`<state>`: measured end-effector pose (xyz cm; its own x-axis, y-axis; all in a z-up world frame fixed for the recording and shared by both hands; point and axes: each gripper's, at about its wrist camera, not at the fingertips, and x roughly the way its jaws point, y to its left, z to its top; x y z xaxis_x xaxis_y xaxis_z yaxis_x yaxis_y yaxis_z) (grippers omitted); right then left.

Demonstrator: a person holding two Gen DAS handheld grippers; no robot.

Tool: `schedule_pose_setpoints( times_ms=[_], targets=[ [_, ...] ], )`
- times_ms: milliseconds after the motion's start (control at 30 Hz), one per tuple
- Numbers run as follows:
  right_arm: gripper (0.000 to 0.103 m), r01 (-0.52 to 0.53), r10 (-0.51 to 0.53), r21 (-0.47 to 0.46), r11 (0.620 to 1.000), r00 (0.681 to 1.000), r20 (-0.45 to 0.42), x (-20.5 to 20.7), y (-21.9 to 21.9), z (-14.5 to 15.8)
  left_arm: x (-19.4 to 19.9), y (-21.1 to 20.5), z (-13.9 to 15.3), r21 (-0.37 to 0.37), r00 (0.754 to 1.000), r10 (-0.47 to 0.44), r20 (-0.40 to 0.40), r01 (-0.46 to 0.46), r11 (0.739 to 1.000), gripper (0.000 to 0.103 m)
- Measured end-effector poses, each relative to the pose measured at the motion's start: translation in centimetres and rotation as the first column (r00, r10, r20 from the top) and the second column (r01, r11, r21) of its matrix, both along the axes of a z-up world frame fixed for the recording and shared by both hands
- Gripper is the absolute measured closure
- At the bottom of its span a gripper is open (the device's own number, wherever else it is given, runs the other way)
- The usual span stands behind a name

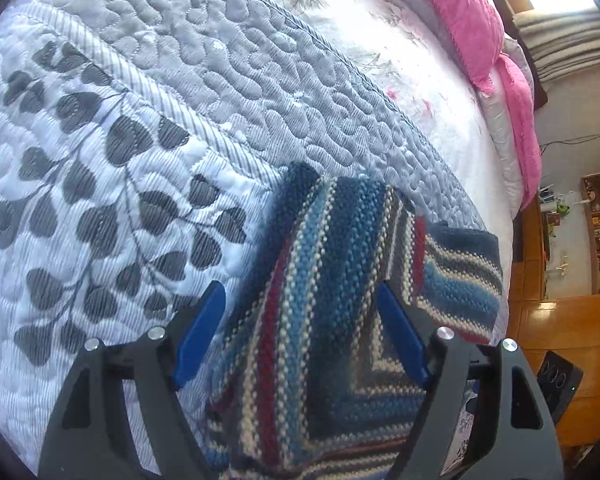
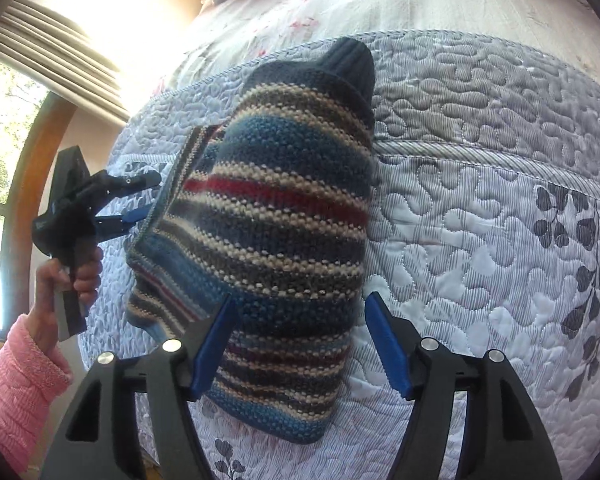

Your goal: Fold small clothes

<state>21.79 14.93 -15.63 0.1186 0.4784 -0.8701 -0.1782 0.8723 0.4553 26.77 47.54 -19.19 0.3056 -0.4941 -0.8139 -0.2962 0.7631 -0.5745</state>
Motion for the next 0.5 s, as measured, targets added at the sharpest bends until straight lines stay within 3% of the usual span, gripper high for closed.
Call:
schedule_pose_setpoints(
  times_ms=[67, 133, 233, 300, 333, 433, 500],
  targets=[
    [0.033, 0.009, -0.009, 0.014, 1.000, 1.000, -0.009, 0.2, 0.2, -0.7, 0.9, -0.7, -0.4, -0.017, 1.000, -0.019, -0.004, 0.019, 1.000, 0.040],
    [0.032, 0.016, -0.016, 0.025, 1.000, 1.000, -0.014, 0.0, -0.2, -1.0, 1.3, -1.6, -0.5, -0.007, 0.999, -0.048, 0.002, 0.048, 0.999, 0.071],
    [0.031, 0.013, -0.013, 0.030, 0.999, 1.000, -0.014, 0.3, -0.1, -1.1, 0.8, -2.0, 1.1, 0.050, 0.996, -0.031, 0.080, 0.027, 0.998, 0.092],
    [0.031, 0.008, -0.008, 0.037, 0.999, 1.000, -0.013, 0.6, 0.1, -1.4, -0.4, -1.2, 2.6, 0.085, 0.985, 0.020, 0.171, -0.035, 0.996, 0.092],
    [0.030, 0.007, -0.006, 0.038, 0.999, 1.000, -0.014, 0.7, 0.1, -1.5, -0.7, -0.9, 2.6, 0.105, 0.984, 0.030, 0.178, -0.049, 0.993, 0.092],
    [0.029, -0.001, 0.002, 0.037, 0.999, 1.000, -0.018, 1.0, 0.3, -2.0, -1.0, -0.3, -0.3, 0.100, 0.996, 0.025, 0.082, -0.033, 0.994, 0.091],
    [0.028, -0.005, 0.005, 0.032, 0.999, 1.000, -0.014, 1.1, 0.4, -2.1, -1.0, -0.1, -0.8, 0.064, 0.997, 0.012, 0.073, -0.016, 0.998, 0.088]
  ],
)
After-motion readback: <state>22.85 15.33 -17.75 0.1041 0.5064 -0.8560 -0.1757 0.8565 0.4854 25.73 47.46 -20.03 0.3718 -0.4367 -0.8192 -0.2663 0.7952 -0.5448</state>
